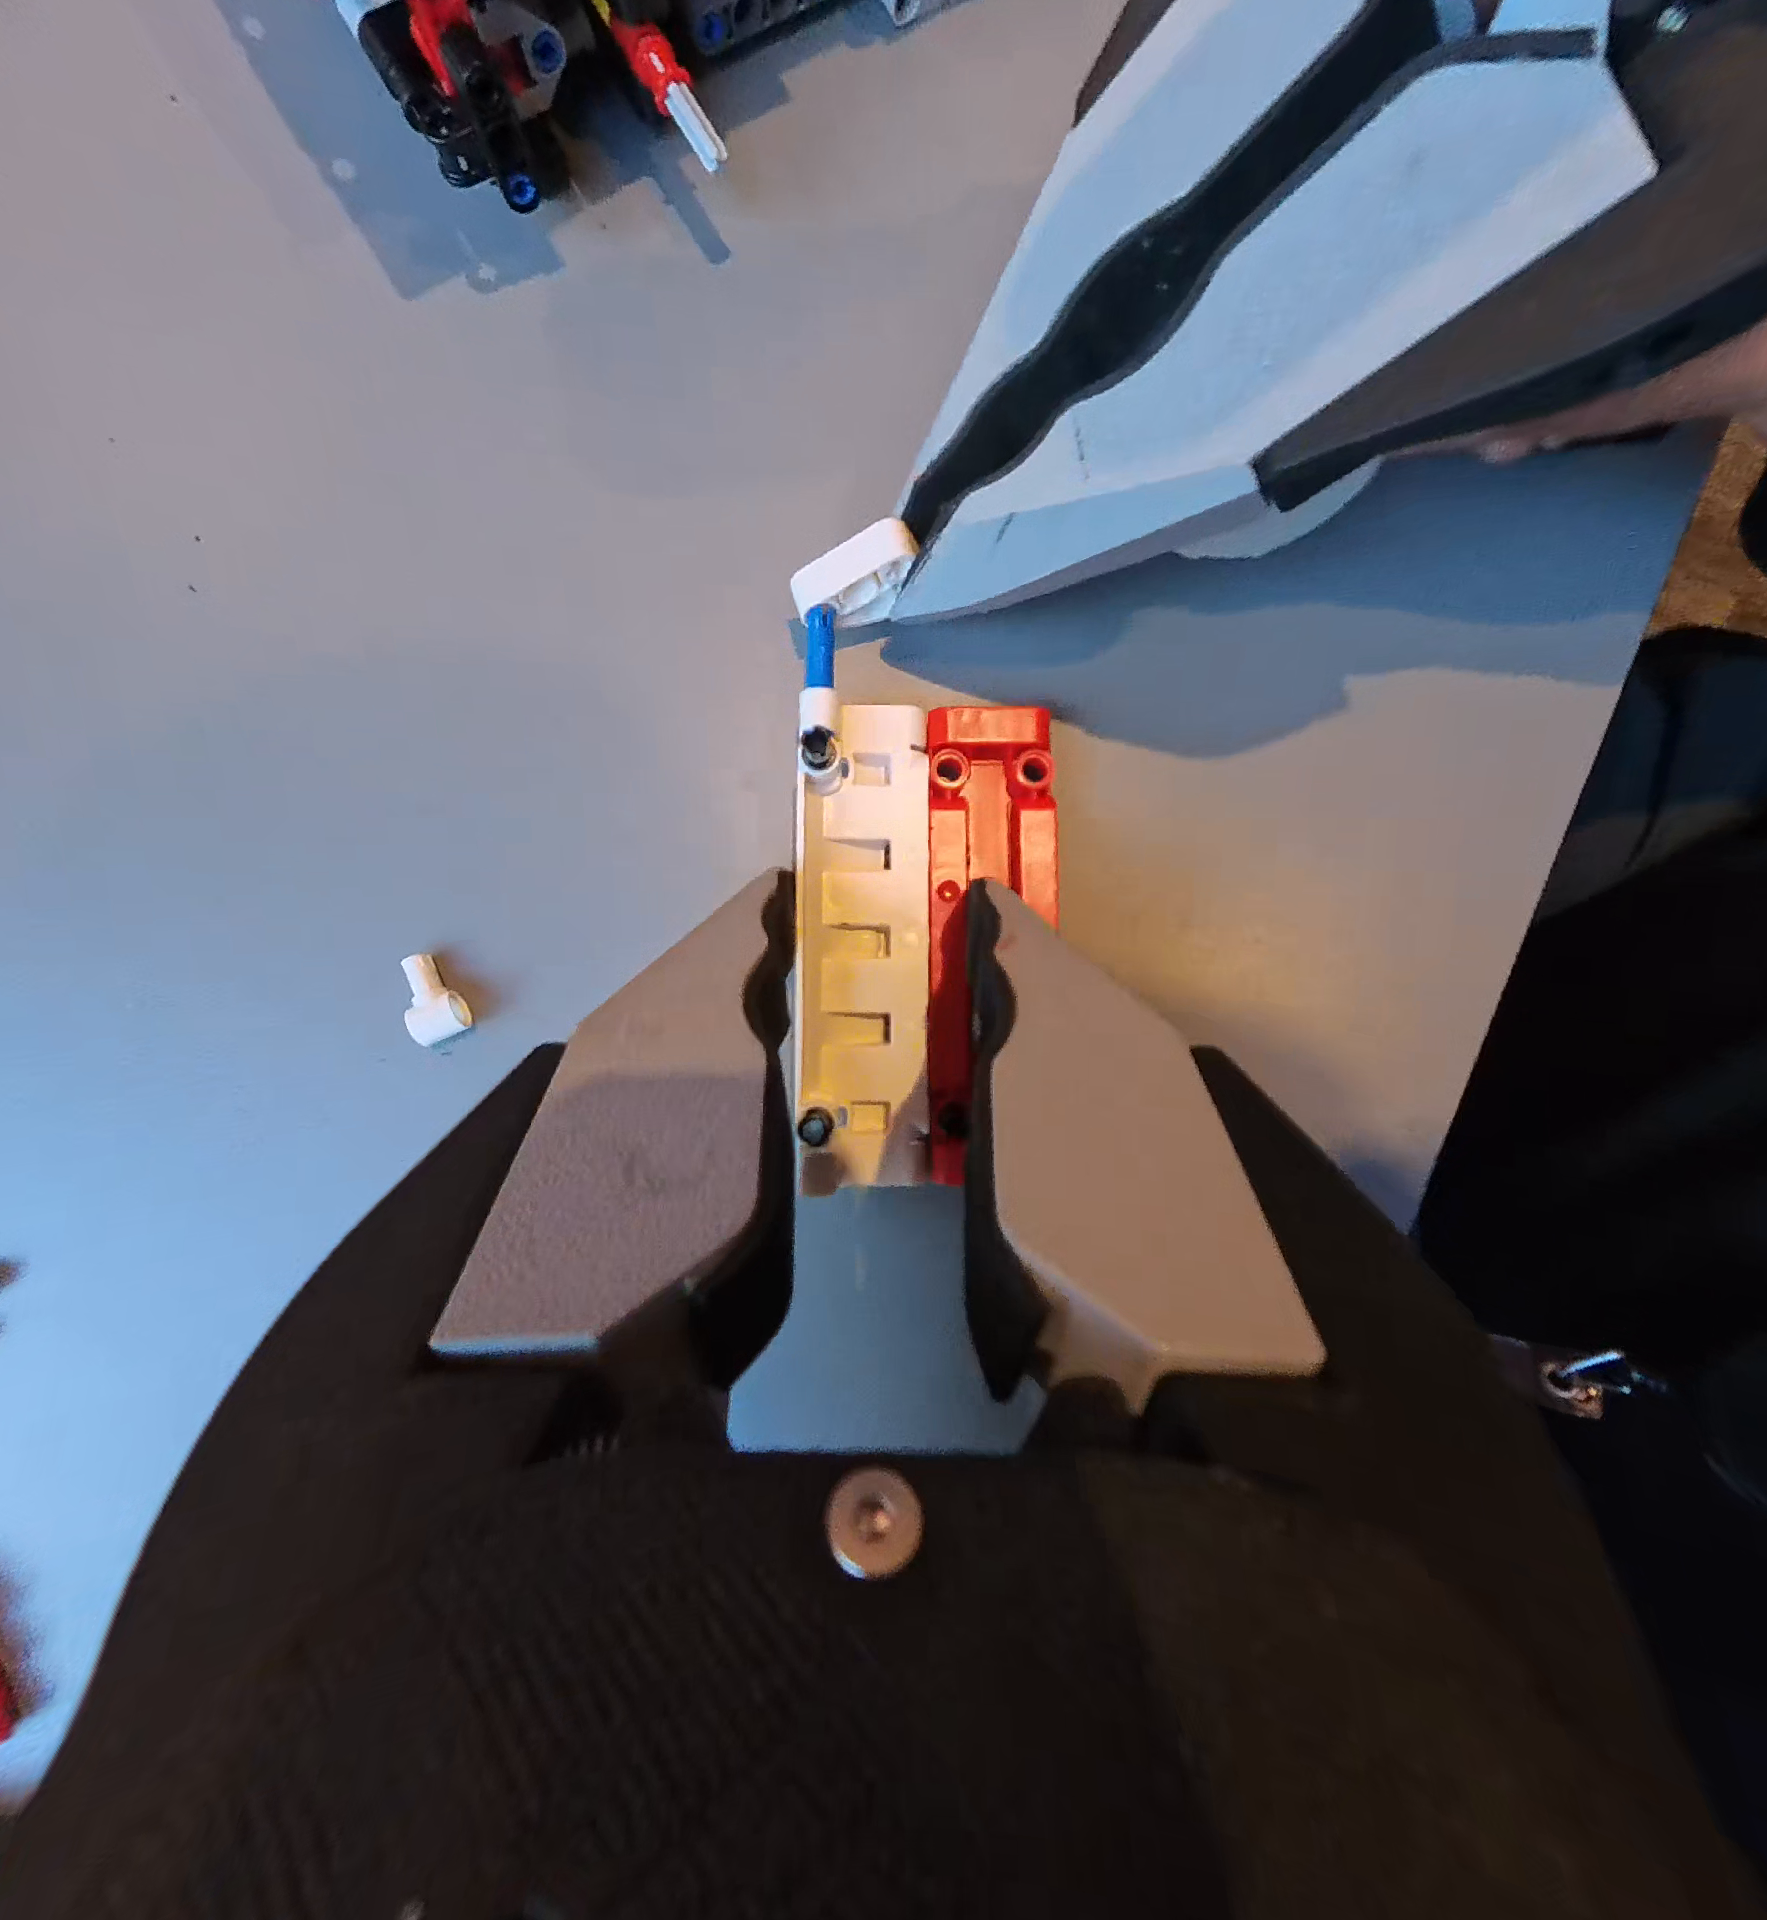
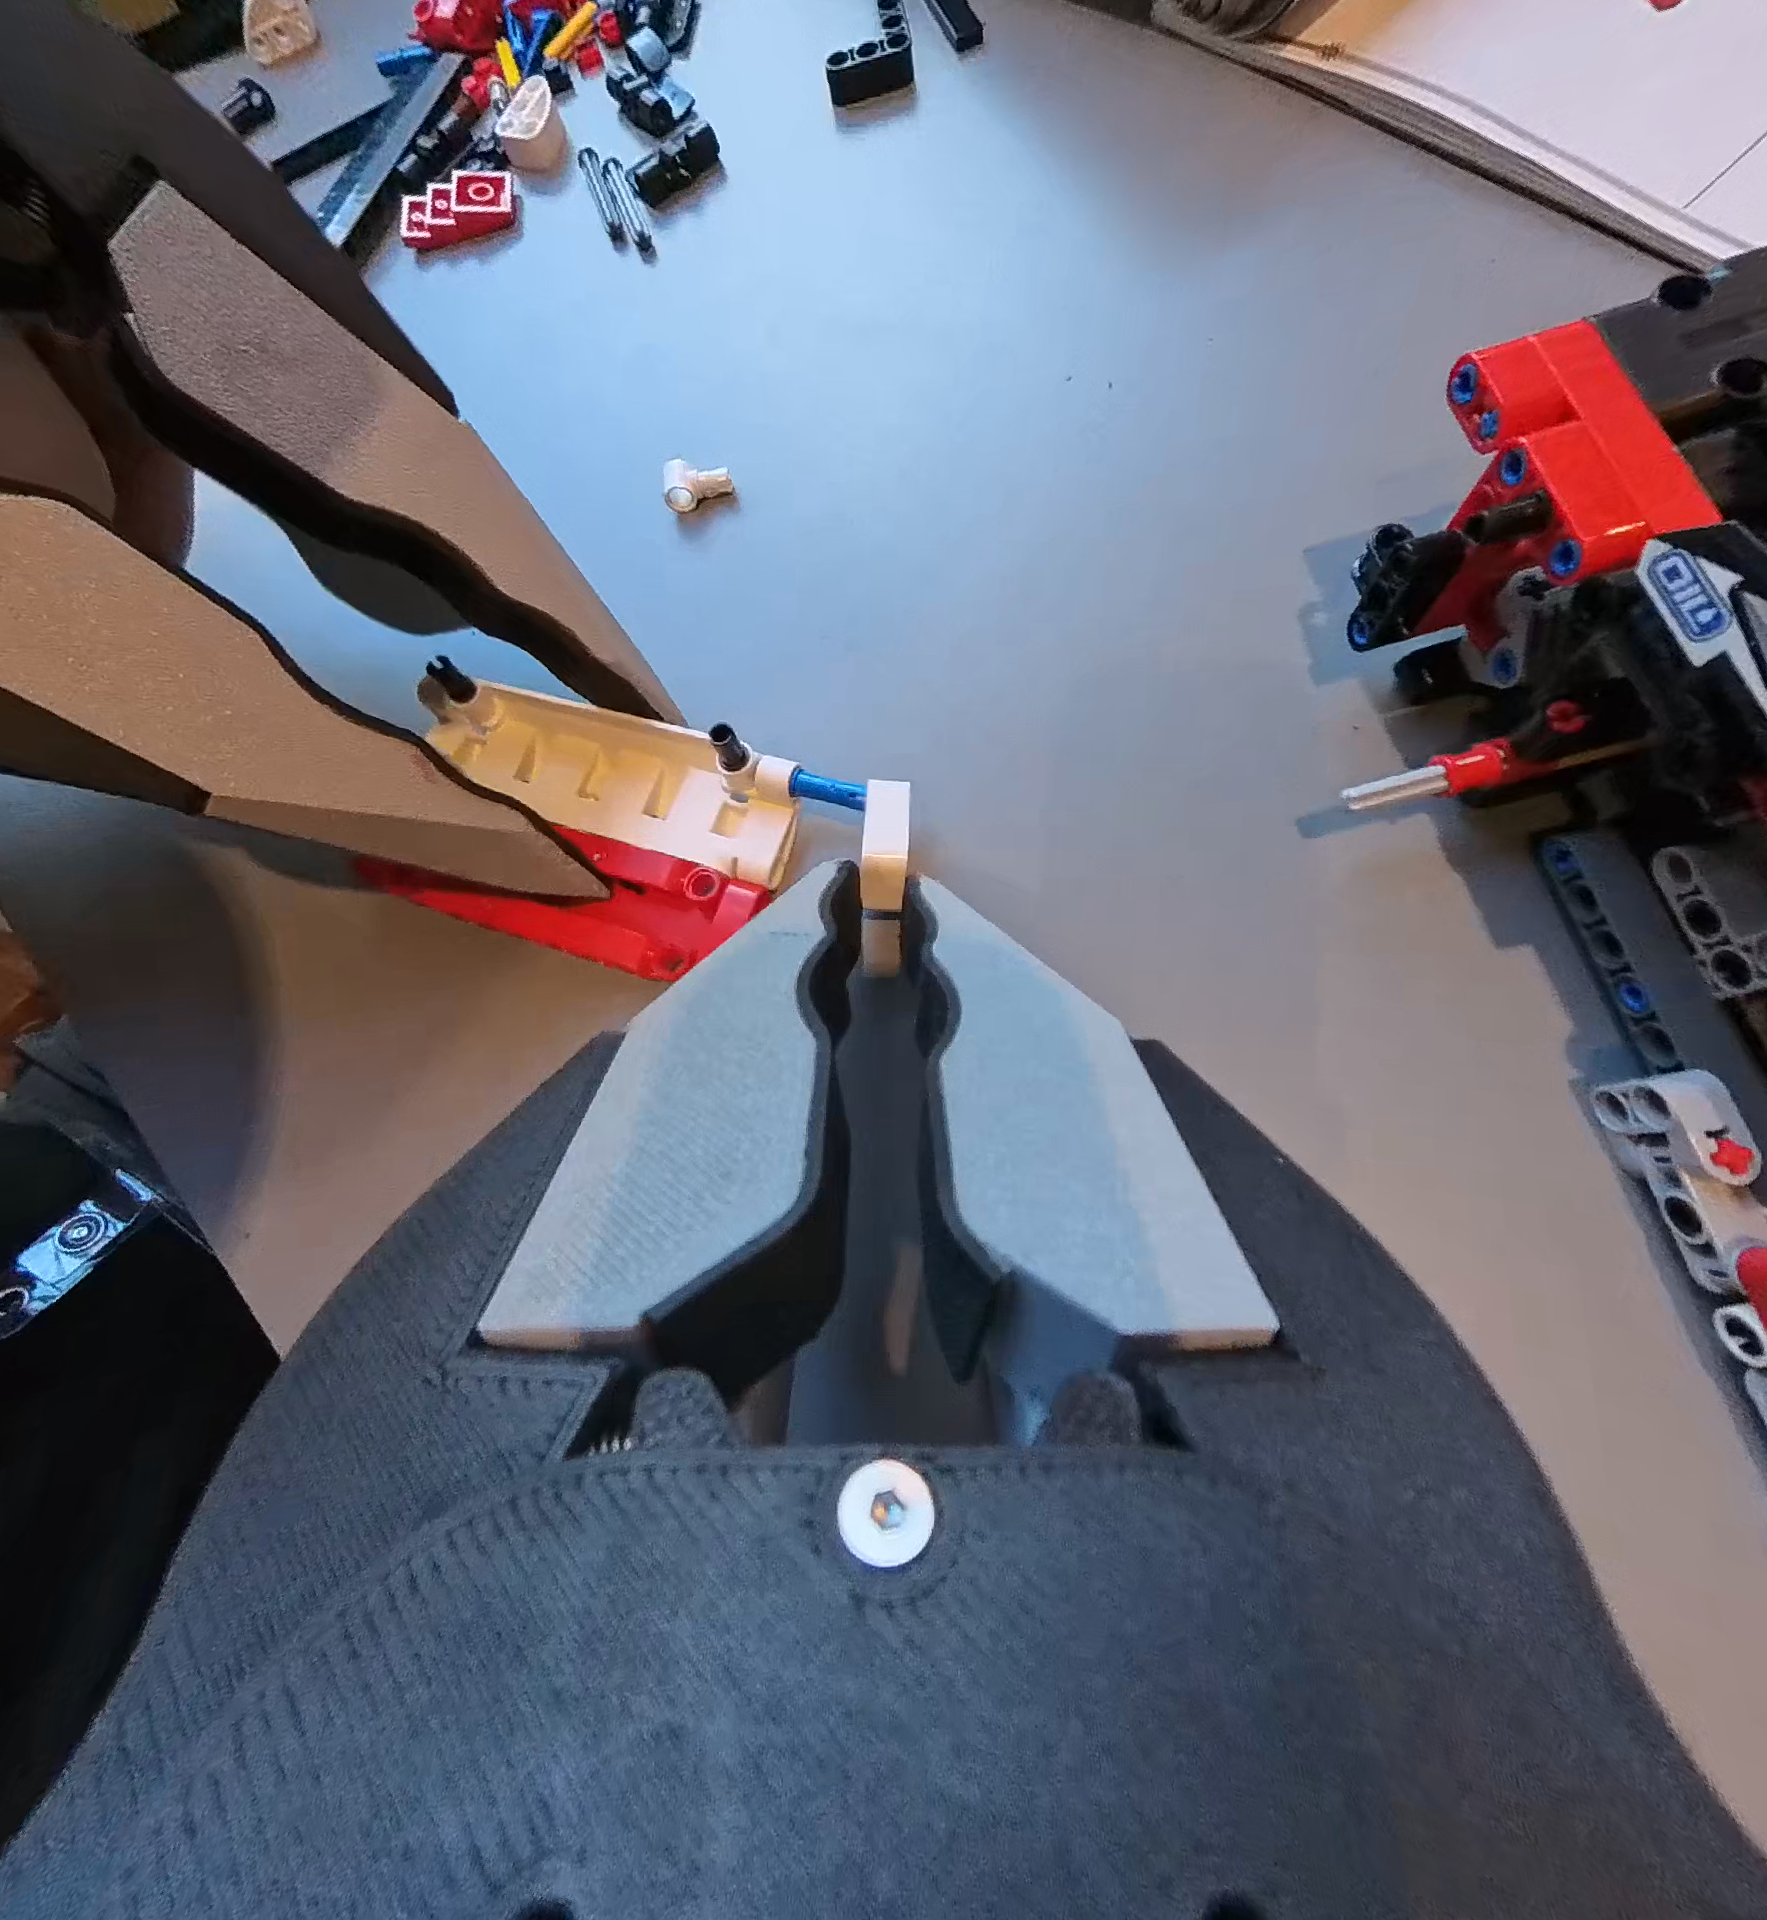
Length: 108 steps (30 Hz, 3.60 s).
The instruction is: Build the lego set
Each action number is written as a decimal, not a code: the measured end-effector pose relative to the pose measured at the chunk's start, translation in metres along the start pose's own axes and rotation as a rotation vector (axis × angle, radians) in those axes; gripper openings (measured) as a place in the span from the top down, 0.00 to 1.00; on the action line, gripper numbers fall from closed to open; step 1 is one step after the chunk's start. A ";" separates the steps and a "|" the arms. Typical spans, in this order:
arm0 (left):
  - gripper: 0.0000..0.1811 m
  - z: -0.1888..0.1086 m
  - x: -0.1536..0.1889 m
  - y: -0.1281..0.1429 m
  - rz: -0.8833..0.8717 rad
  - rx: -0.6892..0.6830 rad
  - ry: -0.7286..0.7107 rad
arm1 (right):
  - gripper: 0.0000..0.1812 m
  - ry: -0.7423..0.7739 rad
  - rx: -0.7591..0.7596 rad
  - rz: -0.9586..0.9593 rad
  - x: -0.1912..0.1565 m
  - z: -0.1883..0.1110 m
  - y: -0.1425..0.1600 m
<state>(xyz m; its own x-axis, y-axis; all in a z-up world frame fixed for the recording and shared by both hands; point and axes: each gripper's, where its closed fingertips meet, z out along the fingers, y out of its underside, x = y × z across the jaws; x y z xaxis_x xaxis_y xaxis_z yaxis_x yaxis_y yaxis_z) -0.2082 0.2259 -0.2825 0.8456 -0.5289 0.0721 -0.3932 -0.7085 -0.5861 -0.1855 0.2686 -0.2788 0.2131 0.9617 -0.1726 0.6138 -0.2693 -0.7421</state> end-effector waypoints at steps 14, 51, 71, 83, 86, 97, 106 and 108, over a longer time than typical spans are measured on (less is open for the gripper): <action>0.84 0.001 0.003 -0.003 -0.054 0.071 -0.006 | 0.97 0.046 -0.017 -0.141 0.000 0.001 0.001; 0.84 -0.004 0.009 -0.004 -0.185 0.172 0.181 | 0.97 -0.096 -0.048 -0.325 -0.001 0.003 0.004; 0.96 0.012 0.000 -0.020 -0.156 0.179 0.150 | 0.96 -0.095 -0.048 -0.306 -0.005 0.001 0.007; 0.96 0.011 0.000 -0.020 -0.137 0.187 0.140 | 0.96 -0.185 -0.057 -0.339 -0.007 0.000 0.006; 0.96 0.011 -0.001 -0.020 -0.136 0.187 0.136 | 0.96 -0.205 -0.059 -0.334 -0.009 0.000 0.006; 0.97 0.009 -0.001 -0.019 -0.126 0.195 0.133 | 1.00 -0.159 -0.056 -0.324 0.005 -0.002 0.006; 0.97 0.005 -0.005 -0.015 -0.067 0.170 0.163 | 0.88 -0.182 -0.093 -0.326 0.001 -0.007 0.010; 0.98 0.004 -0.005 -0.014 -0.042 0.162 0.156 | 0.78 -0.221 -0.115 -0.302 -0.002 -0.008 0.008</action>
<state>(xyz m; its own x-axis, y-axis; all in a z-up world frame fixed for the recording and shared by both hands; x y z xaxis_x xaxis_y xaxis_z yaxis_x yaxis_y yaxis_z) -0.2055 0.2405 -0.2775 0.7891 -0.5750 0.2160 -0.2847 -0.6540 -0.7008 -0.1749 0.2639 -0.2792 -0.1514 0.9831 -0.1026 0.7078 0.0354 -0.7055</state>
